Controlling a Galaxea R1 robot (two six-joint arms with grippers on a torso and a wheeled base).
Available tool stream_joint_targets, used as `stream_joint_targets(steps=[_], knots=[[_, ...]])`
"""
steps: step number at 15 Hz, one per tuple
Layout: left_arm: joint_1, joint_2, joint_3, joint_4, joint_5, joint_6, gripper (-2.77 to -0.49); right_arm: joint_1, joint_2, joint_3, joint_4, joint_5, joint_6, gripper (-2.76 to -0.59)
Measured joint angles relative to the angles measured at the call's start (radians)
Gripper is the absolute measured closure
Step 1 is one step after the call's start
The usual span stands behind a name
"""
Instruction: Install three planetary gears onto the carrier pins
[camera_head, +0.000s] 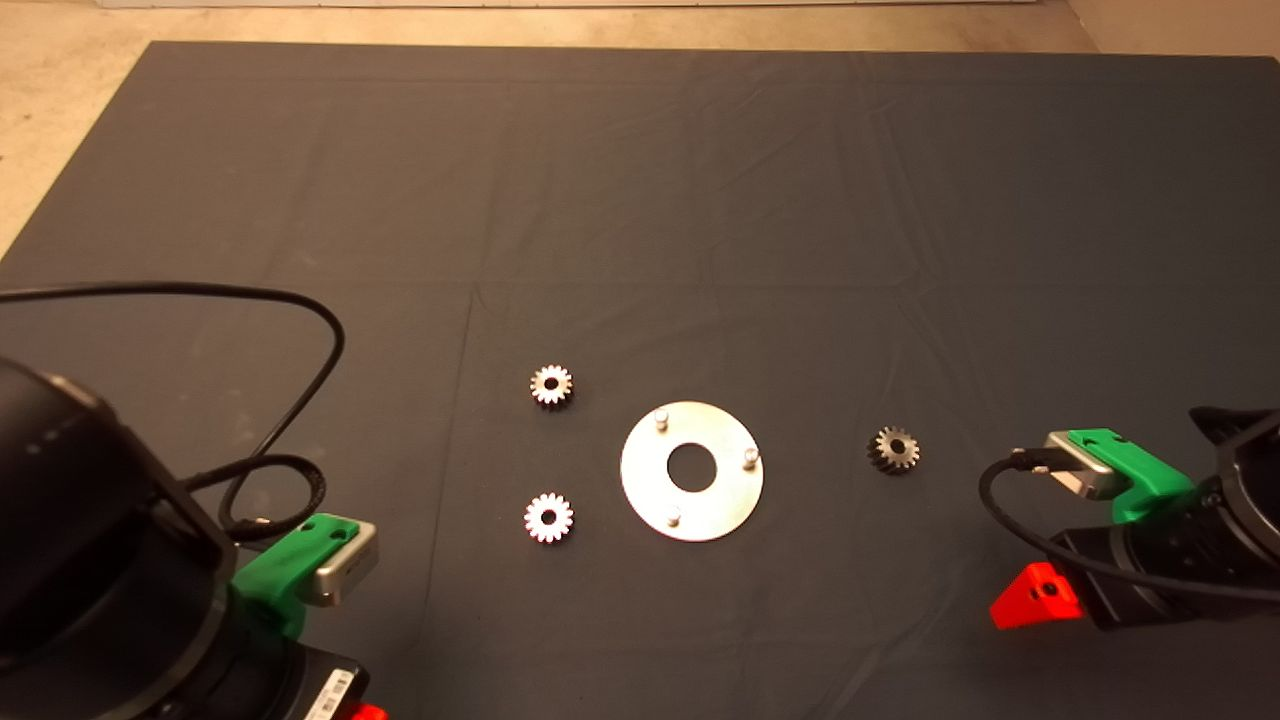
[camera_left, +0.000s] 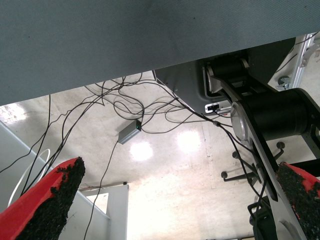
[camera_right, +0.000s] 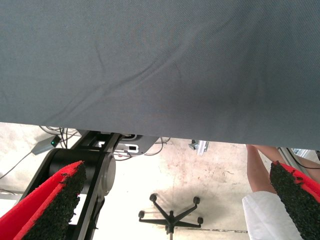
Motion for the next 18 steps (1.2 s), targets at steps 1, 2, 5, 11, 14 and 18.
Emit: stream_joint_targets(steps=[1,2,5,11,14,18], knots=[[0.0,0.0,0.0,0.0,0.0,0.0,-2.77,0.0,0.0,0.0,0.0,0.0,0.0,-2.73],[0.0,0.0,0.0,0.0,0.0,0.0,-2.77,0.0,0.0,0.0,0.0,0.0,0.0,-2.73],[0.0,0.0,0.0,0.0,0.0,0.0,-2.77,0.0,0.0,0.0,0.0,0.0,0.0,-2.73],[0.017,0.0,-0.058,0.13,-0.001,0.047,-2.77,0.0,0.0,0.0,0.0,0.0,0.0,-2.73],[0.023,0.015,-0.198,0.163,0.001,0.14,-2.77,0.0,0.0,0.0,0.0,0.0,0.0,-2.73],[0.028,0.159,-0.354,0.166,-0.006,0.188,-2.77,0.0,0.0,0.0,0.0,0.0,0.0,-2.73]])
